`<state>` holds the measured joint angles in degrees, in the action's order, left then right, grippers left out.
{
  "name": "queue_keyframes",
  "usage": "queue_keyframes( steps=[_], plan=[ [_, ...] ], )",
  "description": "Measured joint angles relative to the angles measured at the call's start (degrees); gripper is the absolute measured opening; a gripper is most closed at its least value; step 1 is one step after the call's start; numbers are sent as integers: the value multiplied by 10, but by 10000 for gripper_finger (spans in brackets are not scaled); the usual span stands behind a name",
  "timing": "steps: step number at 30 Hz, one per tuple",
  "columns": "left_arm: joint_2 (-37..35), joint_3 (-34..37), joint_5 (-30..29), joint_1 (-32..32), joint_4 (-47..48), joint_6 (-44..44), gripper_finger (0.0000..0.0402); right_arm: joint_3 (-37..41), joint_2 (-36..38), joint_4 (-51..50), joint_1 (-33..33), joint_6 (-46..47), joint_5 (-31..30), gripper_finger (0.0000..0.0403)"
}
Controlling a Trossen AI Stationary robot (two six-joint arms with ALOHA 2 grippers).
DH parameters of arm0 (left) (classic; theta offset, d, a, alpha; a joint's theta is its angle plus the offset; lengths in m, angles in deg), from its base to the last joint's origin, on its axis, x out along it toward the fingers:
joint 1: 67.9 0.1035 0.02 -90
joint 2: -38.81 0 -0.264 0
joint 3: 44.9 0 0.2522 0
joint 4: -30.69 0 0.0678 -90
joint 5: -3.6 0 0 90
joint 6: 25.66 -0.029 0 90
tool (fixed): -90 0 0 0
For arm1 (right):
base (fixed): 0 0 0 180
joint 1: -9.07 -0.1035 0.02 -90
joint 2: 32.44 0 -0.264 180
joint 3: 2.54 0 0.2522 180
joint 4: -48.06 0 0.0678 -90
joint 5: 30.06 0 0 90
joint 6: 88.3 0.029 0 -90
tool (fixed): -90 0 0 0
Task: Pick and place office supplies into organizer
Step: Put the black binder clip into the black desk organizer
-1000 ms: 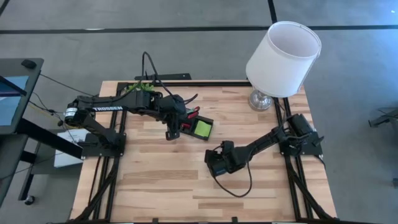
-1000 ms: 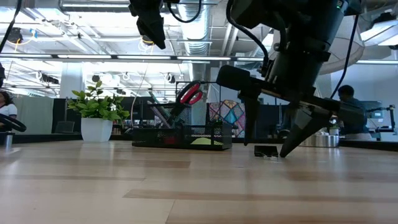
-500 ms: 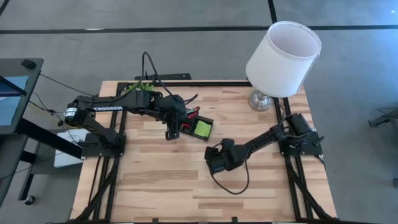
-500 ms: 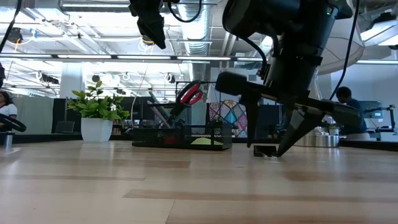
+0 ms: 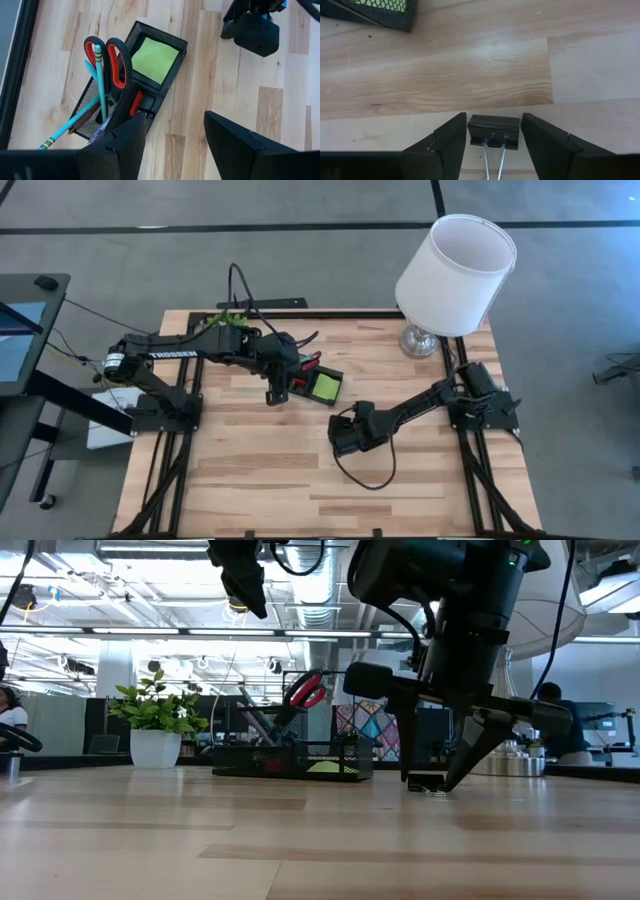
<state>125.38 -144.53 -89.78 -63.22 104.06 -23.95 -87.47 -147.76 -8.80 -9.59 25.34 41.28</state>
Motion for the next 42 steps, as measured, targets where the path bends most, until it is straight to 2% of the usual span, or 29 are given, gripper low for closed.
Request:
queue_keyframes(
  steps=[13,22,29,33,36,42],
  plan=[
    [0,0,0,0,-1,-1,197,-4,1,-7,14,-49,31,138],
    [0,0,0,0,-1,-1,197,-20,-1,-18,16,-60,37,148],
    [-6,0,0,0,13,12,196,-56,-6,-21,16,-75,13,147],
    [-44,0,-1,0,48,38,197,-58,-6,-13,21,-87,10,149],
    [-98,0,-20,0,66,51,197,-59,-5,6,24,-91,0,146],
    [-237,0,-125,2,72,67,197,-75,-5,107,34,-136,-30,150]
  ],
)
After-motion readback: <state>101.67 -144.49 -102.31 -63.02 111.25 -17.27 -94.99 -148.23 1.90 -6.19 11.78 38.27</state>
